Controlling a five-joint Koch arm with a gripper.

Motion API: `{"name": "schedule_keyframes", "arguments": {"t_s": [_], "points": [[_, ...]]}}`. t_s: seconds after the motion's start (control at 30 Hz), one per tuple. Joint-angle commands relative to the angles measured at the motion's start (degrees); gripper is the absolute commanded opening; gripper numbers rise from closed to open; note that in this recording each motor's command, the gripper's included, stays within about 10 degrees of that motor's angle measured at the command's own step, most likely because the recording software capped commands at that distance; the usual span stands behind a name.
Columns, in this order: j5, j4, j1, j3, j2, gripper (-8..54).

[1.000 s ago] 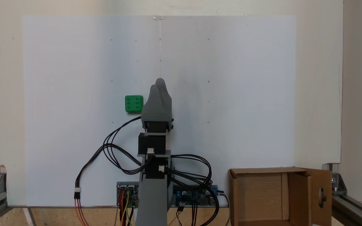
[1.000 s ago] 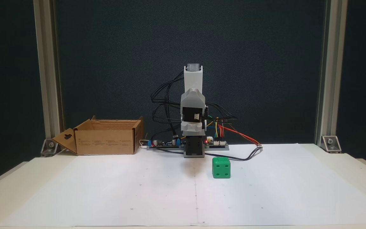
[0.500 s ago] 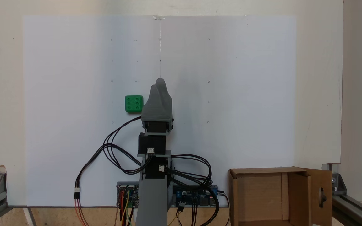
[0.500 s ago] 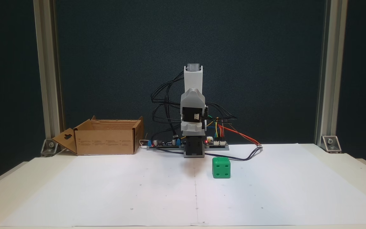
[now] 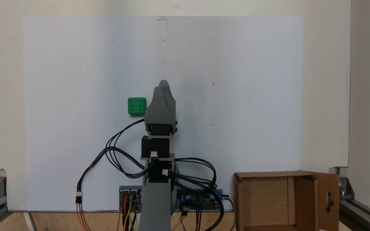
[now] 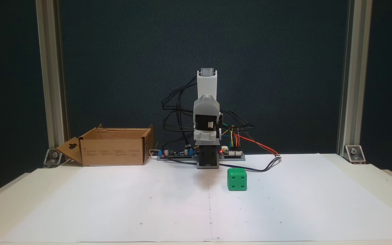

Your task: Grasp a green dice and put it in the bin.

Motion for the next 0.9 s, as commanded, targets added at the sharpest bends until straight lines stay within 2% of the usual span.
{"name": "schedule_keyframes", "arguments": {"t_s": [0.0, 0.73, 0.87], "points": [[2.2, -3.43, 0.53, 2.64, 6.06, 44.6], [1.49, -2.81, 0.44, 1.93, 6.06, 42.6], [1.41, 6.77, 0.44, -2.37, 6.06, 41.8]]}}
